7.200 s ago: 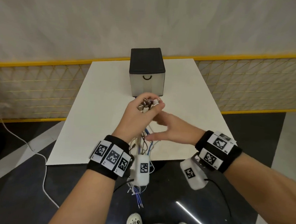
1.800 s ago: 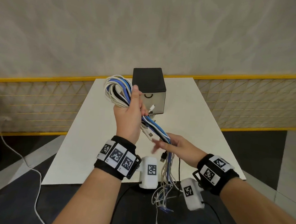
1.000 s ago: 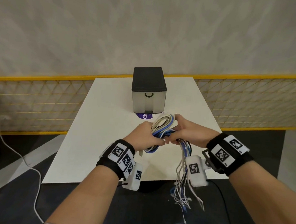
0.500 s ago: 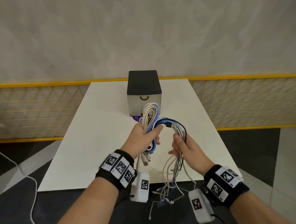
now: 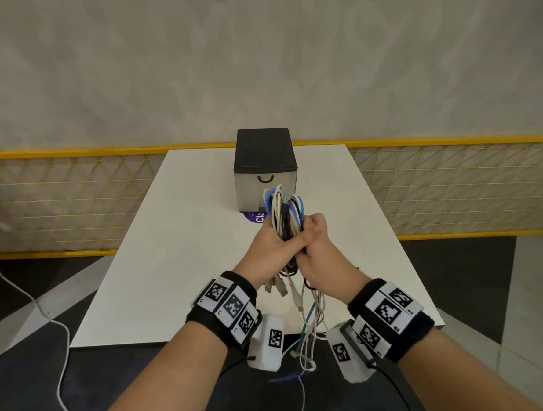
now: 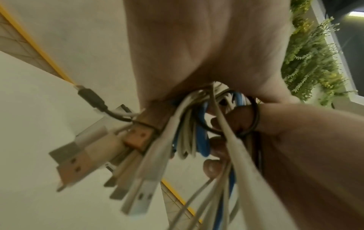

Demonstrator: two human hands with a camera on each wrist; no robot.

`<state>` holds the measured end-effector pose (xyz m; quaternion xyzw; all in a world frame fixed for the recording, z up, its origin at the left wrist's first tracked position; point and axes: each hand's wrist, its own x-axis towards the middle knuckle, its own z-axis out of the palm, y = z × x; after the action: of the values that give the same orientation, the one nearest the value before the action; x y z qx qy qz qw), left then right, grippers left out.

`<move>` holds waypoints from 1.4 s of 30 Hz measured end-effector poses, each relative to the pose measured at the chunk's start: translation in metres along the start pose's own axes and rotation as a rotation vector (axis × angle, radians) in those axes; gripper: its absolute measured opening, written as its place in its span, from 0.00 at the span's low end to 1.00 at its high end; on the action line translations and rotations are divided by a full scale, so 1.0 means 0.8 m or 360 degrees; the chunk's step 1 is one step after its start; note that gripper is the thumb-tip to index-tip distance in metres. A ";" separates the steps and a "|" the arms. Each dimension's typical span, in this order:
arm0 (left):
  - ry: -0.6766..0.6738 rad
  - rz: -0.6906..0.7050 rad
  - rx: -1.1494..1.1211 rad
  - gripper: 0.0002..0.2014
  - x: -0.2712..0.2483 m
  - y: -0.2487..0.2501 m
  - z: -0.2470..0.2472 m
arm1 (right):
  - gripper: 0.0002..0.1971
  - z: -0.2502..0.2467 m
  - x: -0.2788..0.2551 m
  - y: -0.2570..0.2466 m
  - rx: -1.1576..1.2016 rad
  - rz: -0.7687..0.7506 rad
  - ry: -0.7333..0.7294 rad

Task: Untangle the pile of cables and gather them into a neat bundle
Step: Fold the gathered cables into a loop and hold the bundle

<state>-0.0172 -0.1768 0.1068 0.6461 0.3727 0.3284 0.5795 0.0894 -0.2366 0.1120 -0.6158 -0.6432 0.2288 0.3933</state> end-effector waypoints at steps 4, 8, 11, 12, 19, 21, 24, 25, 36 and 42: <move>0.0200 -0.0103 -0.0282 0.19 -0.005 -0.005 0.004 | 0.17 -0.014 -0.001 -0.007 -0.0118 -0.0058 -0.0356; 0.0442 -0.0176 -0.0430 0.13 -0.004 -0.006 0.008 | 0.26 -0.018 -0.002 -0.001 -0.0110 -0.0049 -0.0340; 0.0614 -0.0167 -0.0489 0.11 0.002 0.001 0.004 | 0.31 -0.005 -0.008 0.002 0.0282 0.0036 0.0013; 0.0639 -0.0161 -0.0533 0.11 0.004 0.004 0.001 | 0.32 -0.002 -0.009 0.004 0.0396 0.0091 0.0087; 0.0621 0.0075 -0.0658 0.06 0.006 0.045 -0.020 | 0.06 0.018 -0.025 0.041 -0.0190 0.0143 -0.0077; 0.0606 0.0137 -0.0656 0.06 0.005 0.053 -0.027 | 0.08 0.018 -0.031 0.052 -0.0081 0.0246 -0.0203; 0.0620 0.0153 -0.0677 0.10 0.002 0.056 -0.034 | 0.08 0.016 -0.027 0.056 0.0032 0.0279 -0.0275; 0.0637 0.0145 -0.0675 0.07 0.001 0.058 -0.035 | 0.11 0.018 -0.025 0.050 0.0122 0.0237 -0.0266; 0.0098 0.0240 -0.0889 0.07 -0.014 0.065 -0.062 | 0.12 0.041 -0.022 0.063 0.0358 0.0513 -0.0367; -0.0206 -0.0097 -0.0419 0.09 -0.028 0.033 -0.092 | 0.07 0.014 0.014 0.049 -0.0135 0.0389 -0.0025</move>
<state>-0.0891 -0.1601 0.1415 0.5728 0.3078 0.3143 0.6917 0.1056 -0.2183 0.0774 -0.7039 -0.5754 0.2524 0.3311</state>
